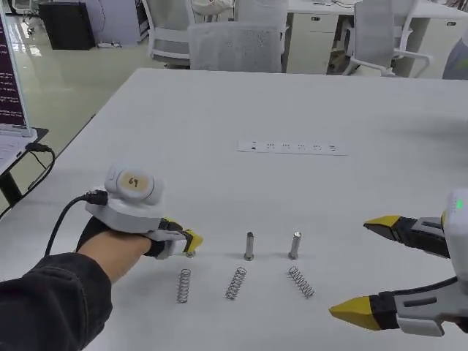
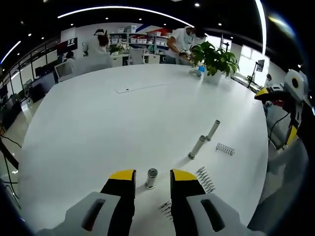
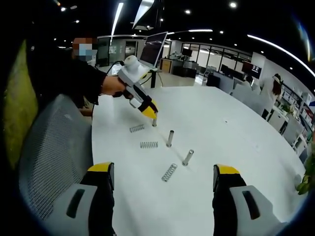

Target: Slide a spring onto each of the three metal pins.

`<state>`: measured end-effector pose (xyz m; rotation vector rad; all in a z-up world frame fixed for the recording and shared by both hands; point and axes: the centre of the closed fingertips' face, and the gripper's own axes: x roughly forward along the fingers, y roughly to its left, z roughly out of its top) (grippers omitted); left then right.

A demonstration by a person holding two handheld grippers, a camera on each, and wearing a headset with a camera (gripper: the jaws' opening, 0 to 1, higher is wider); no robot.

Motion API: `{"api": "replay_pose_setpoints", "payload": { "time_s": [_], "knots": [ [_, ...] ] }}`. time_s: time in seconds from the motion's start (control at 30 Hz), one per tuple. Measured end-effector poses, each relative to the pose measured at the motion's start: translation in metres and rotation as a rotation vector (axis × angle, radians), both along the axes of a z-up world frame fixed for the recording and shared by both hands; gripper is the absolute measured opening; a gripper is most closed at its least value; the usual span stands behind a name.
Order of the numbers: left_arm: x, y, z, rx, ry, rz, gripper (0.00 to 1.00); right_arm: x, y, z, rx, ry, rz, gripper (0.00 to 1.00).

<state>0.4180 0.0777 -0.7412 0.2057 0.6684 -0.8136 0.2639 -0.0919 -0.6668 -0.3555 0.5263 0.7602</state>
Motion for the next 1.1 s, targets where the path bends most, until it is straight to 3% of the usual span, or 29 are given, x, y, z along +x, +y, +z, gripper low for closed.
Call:
{"api": "replay_pose_setpoints", "payload": {
  "time_s": [0.33, 0.8, 1.1],
  "knots": [
    [-0.007, 0.002, -0.001, 0.003, 0.000, 0.012, 0.26, -0.001, 0.001, 0.001, -0.001, -0.003, 0.003, 0.81],
    [-0.027, 0.011, -0.015, 0.014, 0.042, 0.021, 0.27, -0.001, 0.002, 0.001, 0.003, -0.006, 0.007, 0.81],
    [-0.048, 0.014, -0.028, 0.073, 0.068, -0.015, 0.27, -0.001, 0.003, 0.003, 0.003, -0.011, 0.009, 0.81]
  ]
}}
